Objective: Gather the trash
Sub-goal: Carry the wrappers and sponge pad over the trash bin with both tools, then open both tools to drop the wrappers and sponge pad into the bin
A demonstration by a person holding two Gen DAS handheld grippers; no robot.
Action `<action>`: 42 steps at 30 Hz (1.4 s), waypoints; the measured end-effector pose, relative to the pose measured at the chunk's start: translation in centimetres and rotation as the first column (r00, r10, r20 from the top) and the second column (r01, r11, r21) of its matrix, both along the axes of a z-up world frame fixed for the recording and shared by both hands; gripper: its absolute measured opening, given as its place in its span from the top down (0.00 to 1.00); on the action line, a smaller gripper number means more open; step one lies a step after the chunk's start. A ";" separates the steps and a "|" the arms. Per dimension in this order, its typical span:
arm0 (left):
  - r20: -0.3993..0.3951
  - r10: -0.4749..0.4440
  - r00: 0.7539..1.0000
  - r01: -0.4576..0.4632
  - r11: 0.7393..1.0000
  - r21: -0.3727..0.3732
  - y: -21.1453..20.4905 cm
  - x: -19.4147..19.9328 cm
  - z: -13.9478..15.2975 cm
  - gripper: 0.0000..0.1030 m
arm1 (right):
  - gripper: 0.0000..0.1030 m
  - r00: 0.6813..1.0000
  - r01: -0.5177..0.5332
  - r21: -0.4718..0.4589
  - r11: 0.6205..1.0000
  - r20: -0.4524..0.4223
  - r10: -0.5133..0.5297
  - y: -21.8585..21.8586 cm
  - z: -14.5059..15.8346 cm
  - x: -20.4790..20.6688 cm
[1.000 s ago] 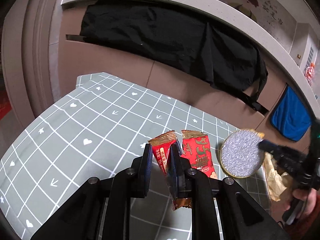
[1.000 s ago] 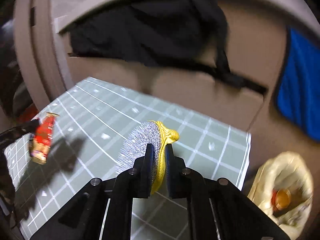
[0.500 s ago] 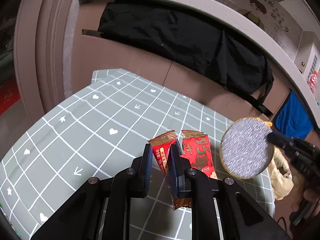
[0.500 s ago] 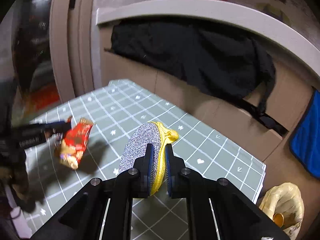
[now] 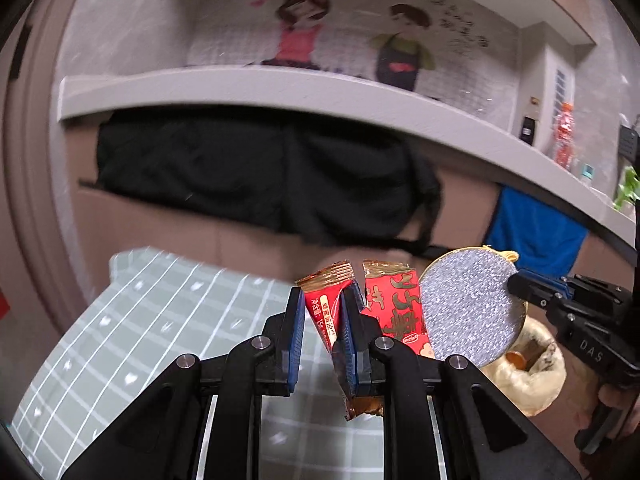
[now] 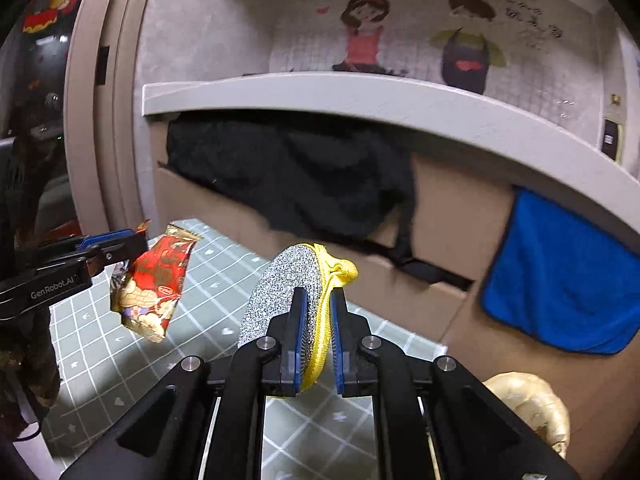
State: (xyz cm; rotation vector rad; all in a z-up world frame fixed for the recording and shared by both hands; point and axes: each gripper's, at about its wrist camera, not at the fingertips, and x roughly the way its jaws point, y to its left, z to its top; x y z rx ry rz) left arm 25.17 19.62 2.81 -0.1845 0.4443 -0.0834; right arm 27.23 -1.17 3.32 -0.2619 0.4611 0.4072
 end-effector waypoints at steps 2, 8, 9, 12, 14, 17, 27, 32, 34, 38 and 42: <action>0.019 -0.017 1.000 0.017 1.000 0.008 -1.5 0.4 0.9 0.82 | 0.91 1.000 0.009 0.009 1.000 0.020 -0.009 -1.4 0.7 -0.1; 0.095 -0.105 0.990 0.100 0.994 0.051 -8.5 1.8 4.2 0.82 | 0.91 0.993 0.073 0.047 0.996 0.095 -0.077 -6.8 3.3 -0.6; 0.104 -0.120 0.987 0.115 0.992 0.054 -9.7 2.0 4.5 0.82 | 0.91 0.990 0.086 0.049 0.995 0.108 -0.091 -7.8 3.7 -0.7; 0.127 -0.163 0.978 0.157 0.986 0.052 -13.2 2.5 5.3 0.82 | 0.91 0.981 0.131 0.061 0.990 0.139 -0.138 -11.1 4.8 -1.4; 0.135 -0.191 0.972 0.186 0.981 0.049 -15.4 2.8 5.5 0.82 | 0.91 0.973 0.166 0.062 0.984 0.154 -0.174 -13.4 5.3 -1.7; 0.131 -0.237 0.963 0.233 0.971 0.047 -18.9 3.5 5.3 0.82 | 0.91 0.958 0.223 0.065 0.973 0.169 -0.231 -17.0 5.7 -2.3; 0.082 -0.335 0.939 0.333 0.942 0.034 -27.4 5.0 3.2 0.82 | 0.91 0.928 0.333 0.116 0.936 0.136 -0.347 -25.2 5.0 -2.6; 0.065 -0.347 0.936 0.346 0.938 0.033 -29.2 5.9 2.5 0.82 | 0.91 0.922 0.360 0.125 0.925 0.102 -0.372 -27.2 3.7 -1.8; 0.054 -0.351 0.935 0.350 0.937 0.024 -29.6 6.3 2.1 0.82 | 0.91 0.922 0.365 0.127 0.922 0.090 -0.377 -27.7 3.2 -1.3; 0.016 -0.360 0.933 0.360 0.933 0.005 -30.4 7.5 0.9 0.82 | 0.91 0.921 0.376 0.135 0.917 0.056 -0.386 -28.7 2.2 -0.2; -0.002 -0.367 0.930 0.367 0.930 -0.005 -31.3 8.5 -0.2 0.82 | 0.90 0.919 0.388 0.146 0.910 0.007 -0.393 -29.8 0.8 0.9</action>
